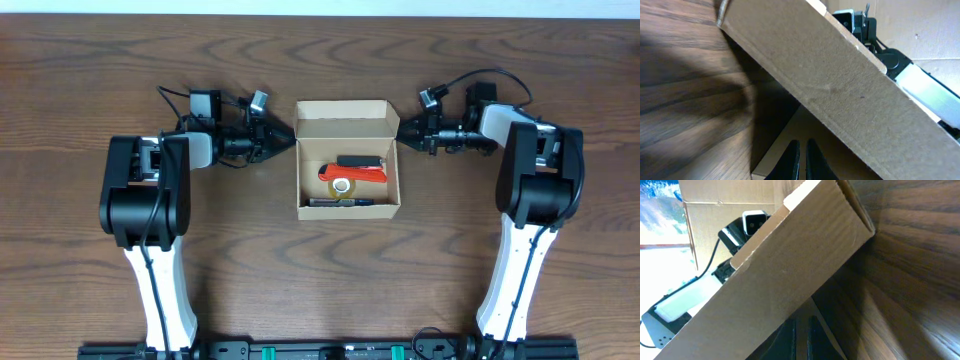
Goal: Pack container
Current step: 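Lift the lid flap with both grippers and fold it over the box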
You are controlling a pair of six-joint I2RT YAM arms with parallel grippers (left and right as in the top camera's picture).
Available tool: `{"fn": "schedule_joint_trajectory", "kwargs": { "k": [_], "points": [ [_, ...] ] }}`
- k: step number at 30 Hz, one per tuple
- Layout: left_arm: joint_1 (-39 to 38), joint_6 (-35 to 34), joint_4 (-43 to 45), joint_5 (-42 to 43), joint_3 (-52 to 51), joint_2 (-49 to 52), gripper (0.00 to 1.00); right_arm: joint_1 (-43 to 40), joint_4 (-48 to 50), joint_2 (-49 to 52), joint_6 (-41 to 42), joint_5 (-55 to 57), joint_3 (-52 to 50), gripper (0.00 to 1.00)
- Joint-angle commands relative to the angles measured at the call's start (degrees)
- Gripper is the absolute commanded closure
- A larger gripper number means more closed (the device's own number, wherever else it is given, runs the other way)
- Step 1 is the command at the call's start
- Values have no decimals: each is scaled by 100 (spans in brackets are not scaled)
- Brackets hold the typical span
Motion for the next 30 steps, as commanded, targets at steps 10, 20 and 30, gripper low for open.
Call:
{"fn": "schedule_joint_trajectory", "kwargs": {
  "k": [10, 20, 30],
  "points": [
    [-114, -7, 44, 31, 94, 96, 94, 293, 129, 35, 72, -52, -11, 99],
    [-234, 0, 55, 170, 177, 96, 94, 402, 177, 33, -63, -68, -2, 99],
    [-326, 22, 50, 391, 581, 66, 94, 529, 186, -188, -295, 175, 76, 99]
  ]
}}
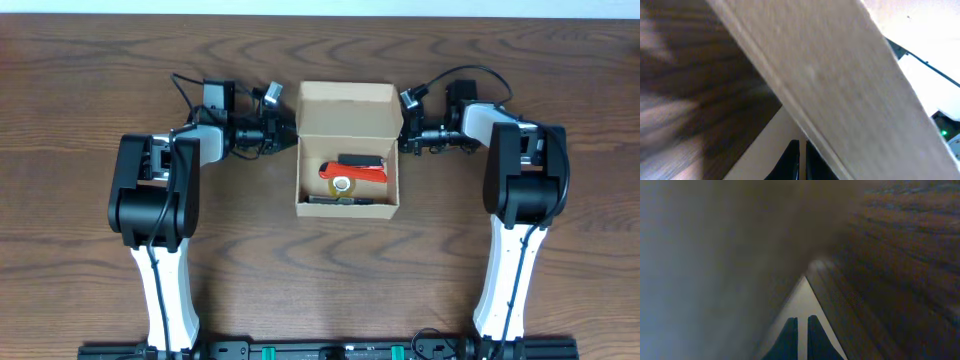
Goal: Pack container
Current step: 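Lift the lid flap with both grippers and fold it over the box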
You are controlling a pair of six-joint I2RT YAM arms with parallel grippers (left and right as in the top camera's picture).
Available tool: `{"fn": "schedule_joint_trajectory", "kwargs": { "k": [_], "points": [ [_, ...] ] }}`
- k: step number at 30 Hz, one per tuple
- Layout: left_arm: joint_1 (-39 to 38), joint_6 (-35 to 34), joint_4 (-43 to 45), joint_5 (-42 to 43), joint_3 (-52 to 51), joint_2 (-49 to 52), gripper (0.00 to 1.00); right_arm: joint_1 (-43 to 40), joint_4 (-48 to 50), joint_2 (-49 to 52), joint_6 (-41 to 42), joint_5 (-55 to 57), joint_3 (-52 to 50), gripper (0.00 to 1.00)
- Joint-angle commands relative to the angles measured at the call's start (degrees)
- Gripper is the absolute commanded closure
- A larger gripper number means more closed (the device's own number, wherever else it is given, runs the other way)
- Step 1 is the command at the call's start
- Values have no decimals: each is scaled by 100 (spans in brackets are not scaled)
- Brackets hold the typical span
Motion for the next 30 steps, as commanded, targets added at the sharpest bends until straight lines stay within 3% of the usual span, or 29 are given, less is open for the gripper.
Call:
{"fn": "schedule_joint_trajectory", "kwargs": {
  "k": [1, 22, 30],
  "points": [
    [-22, 22, 22, 195, 199, 55, 94, 63, 11, -249, -205, 177, 109, 99],
    [-7, 22, -22, 588, 1281, -162, 94, 35, -140, -1226, -142, 807, 380, 99],
    [107, 308, -85, 579, 1281, -791, 94, 35, -1318, -1368, -756, 1591, 964, 99]
  ]
}}
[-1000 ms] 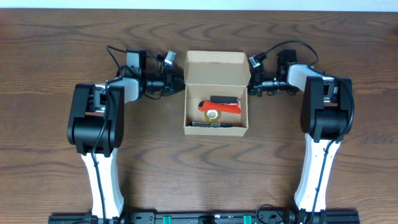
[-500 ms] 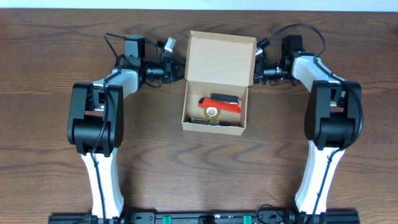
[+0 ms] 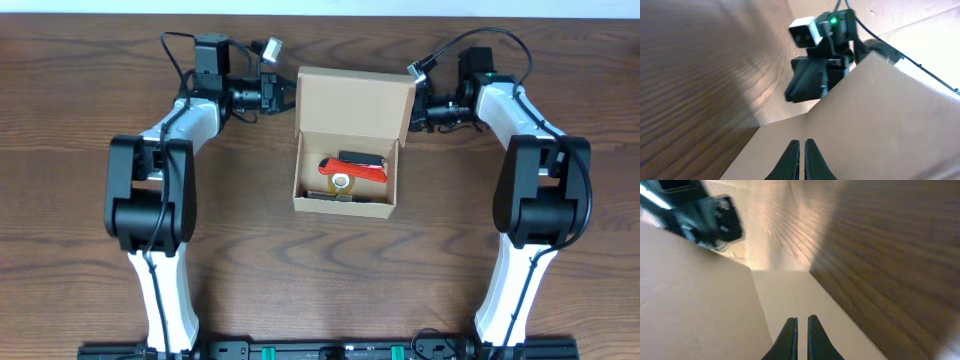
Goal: Pack container
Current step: 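Lift the lid flap with both grippers and fold it over the box, then withdraw both grippers upward from the closed box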
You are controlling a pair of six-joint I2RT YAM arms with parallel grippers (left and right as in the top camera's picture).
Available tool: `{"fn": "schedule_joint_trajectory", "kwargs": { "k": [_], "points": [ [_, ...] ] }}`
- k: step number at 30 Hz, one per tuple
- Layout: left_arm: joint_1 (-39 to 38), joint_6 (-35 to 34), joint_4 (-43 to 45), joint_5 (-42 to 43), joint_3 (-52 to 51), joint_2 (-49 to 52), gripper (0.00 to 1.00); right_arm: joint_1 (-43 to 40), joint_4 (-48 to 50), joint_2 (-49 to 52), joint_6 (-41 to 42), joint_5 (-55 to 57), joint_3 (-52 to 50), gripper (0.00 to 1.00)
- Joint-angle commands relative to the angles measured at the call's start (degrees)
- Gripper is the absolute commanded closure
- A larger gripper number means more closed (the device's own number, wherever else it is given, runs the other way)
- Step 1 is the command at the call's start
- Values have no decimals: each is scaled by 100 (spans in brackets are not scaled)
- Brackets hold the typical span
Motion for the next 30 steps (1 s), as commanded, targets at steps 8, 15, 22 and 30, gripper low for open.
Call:
{"fn": "schedule_joint_trajectory", "kwargs": {
  "k": [8, 15, 22, 30],
  "points": [
    [144, 2164, -2503, -782, 101, -1298, 94, 13, -1462, -470, -898, 896, 1600, 99],
    [138, 4002, -4955, -1624, 101, -1788, 94, 35, -2240, -509, -1220, 1137, 2240, 99],
    [138, 4354, -5735, -2461, 101, -2083, 94, 210, -2828, -695, -1460, 1902, 2603, 99],
    [173, 4172, -6413, -5574, 101, -2988, 68, 330, -2459, -1768, -1032, 4540, 2616, 95]
  ]
}}
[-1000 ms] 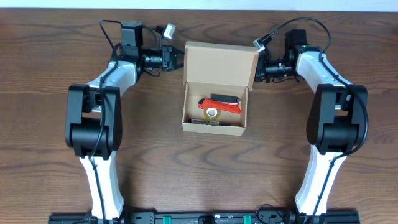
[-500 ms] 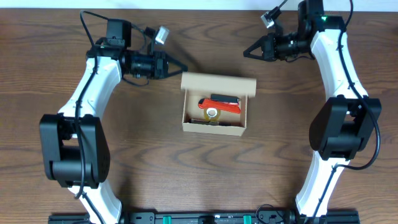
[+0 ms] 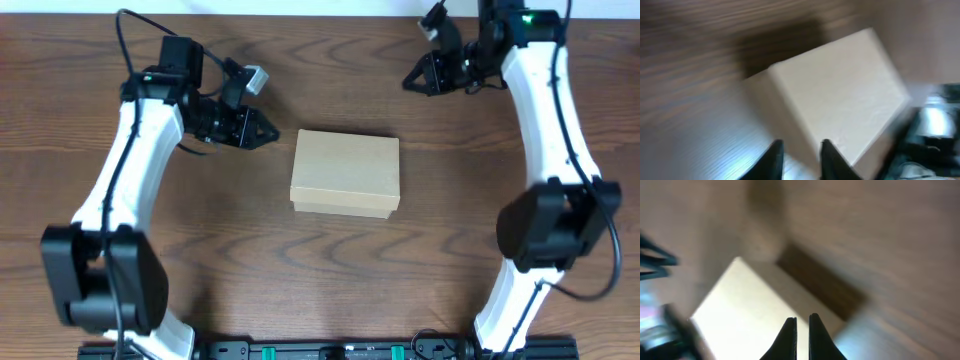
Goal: Pack container
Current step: 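Withdraw both grippers upward from the closed box, then press down on the box lid with the right gripper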
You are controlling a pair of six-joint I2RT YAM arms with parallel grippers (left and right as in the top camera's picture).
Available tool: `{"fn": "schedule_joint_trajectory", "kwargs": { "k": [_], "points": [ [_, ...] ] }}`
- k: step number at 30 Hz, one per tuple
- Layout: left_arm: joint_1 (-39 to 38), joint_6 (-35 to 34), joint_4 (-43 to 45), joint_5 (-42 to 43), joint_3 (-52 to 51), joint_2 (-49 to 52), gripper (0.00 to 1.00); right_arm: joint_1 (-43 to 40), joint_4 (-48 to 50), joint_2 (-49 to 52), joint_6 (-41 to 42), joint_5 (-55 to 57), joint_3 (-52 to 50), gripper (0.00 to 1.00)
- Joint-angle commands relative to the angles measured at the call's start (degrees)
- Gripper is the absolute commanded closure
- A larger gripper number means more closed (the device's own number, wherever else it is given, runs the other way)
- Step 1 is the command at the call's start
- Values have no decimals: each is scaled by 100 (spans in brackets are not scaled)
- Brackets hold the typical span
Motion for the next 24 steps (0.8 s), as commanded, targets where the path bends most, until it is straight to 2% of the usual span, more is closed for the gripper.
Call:
{"fn": "schedule_joint_trajectory", "kwargs": {
  "k": [1, 4, 6, 10, 16, 22, 24],
  "points": [
    [37, -155, -127, -2321, 11, -695, 67, 66, 177, -960, 221, 1950, 175, 95],
    [37, -686, -210, -3928, 11, -1156, 62, 210, 278, -1419, 367, 2837, 175, 95],
    [37, -1045, -275, -4837, 11, -1440, 62, 402, 269, -1685, 483, 3187, 175, 96],
    [37, -1744, -382, -5880, 9, -1825, 64, 1023, 81, -1971, 1314, 3891, 175, 99],
    [37, -2391, -610, -6373, 9, -1967, 65, 2273, -26, -1954, 2632, 4542, 22, 99],
    [37, -2538, -787, -6728, 7, -1967, 65, 3324, 17, -1923, 4035, 4887, -396, 99],
    [42, -2538, -789, -6767, 7, -1967, 65, 3578, -13, -1923, 4186, 4887, -634, 99]
  ]
}}
